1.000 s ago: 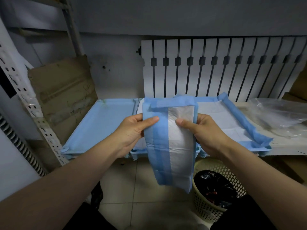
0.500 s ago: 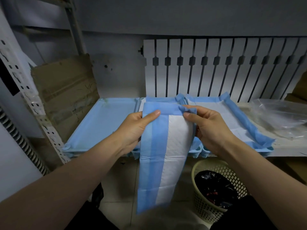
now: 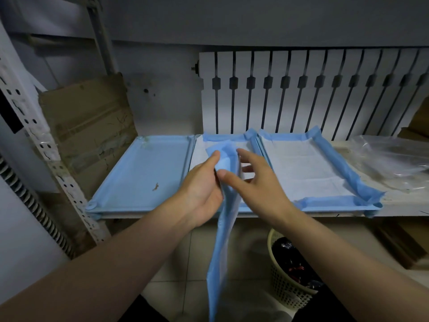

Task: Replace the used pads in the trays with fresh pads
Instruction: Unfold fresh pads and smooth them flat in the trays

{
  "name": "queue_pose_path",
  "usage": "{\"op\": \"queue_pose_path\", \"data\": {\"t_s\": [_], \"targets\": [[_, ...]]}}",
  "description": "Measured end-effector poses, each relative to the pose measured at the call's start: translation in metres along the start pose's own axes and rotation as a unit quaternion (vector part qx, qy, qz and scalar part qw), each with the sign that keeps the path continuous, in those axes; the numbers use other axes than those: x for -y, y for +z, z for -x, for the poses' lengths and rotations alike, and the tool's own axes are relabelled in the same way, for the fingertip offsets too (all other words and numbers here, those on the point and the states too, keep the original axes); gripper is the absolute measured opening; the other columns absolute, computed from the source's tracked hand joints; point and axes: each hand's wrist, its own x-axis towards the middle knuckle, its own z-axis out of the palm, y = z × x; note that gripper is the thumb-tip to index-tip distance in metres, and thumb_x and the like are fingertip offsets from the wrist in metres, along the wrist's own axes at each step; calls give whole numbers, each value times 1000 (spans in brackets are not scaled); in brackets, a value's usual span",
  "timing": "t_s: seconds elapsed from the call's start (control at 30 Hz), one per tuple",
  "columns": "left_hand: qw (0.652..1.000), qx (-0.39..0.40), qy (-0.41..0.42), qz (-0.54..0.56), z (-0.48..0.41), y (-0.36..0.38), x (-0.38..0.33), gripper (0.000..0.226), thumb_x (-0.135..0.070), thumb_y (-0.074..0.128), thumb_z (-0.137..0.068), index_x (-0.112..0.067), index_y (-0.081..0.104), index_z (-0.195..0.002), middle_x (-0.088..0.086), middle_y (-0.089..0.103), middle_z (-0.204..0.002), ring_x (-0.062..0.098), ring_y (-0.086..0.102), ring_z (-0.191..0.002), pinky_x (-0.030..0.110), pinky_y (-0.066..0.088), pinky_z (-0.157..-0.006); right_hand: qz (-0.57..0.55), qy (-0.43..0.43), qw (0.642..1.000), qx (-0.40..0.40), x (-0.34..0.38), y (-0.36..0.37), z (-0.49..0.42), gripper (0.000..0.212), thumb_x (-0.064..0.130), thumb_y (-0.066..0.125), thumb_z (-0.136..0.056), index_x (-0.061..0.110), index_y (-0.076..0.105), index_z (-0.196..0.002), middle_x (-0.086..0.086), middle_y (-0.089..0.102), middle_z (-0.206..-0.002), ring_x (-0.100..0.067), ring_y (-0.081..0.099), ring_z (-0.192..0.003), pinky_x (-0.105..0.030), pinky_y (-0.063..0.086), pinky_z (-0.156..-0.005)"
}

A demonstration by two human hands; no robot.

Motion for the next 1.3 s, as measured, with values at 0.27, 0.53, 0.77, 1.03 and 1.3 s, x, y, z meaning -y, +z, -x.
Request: {"op": "queue_pose_path", "data": {"t_s": [0.27,0.53,0.77,1.03,1.3], "targets": [[998,5,50,-39,3,1,11,39,-32,41,-103,-11,55,-132,11,66,-122,22,63,-115,39,42,-107,-49,36,997,-36,-7,18,0,57,45,48,-96,24,36,-148,4,49,-145,-14,46,-132,-42,42,-109],[982,-122,91,-111,1,-26,-15,34,-31,42,-103,-9,63,-119,9,73,-106,26,69,-101,44,50,-97,-158,172,956,-179,-13,-21,-12,30,18,41,-100,-3,60,-91,-7,55,-77,-18,48,-72,-28,39,-60],[966,-160,100,-179,-1,-46,-27,30,-33,46,-101,-12,68,-103,7,74,-98,23,71,-92,37,55,-86,-149,175,953,-196,-16,-48,-18,24,26,47,-96,12,53,-79,-10,49,-77,-23,46,-74,-42,51,-73],[965,-137,126,-185,1,-46,-41,30,-35,48,-99,-14,68,-107,4,74,-103,19,70,-97,36,54,-89,-124,178,954,-207,-17,-58,-14,43,40,58,-93,1,56,-75,-6,49,-73,-18,42,-70,-30,36,-63],[941,-32,162,-294,6,-40,-46,30,-30,50,-99,-11,68,-112,9,73,-106,22,70,-96,35,56,-86,-232,230,942,73,-12,-69,-12,68,73,61,-71,23,67,-117,-1,71,-113,-19,67,-105,-37,49,-93]]}}
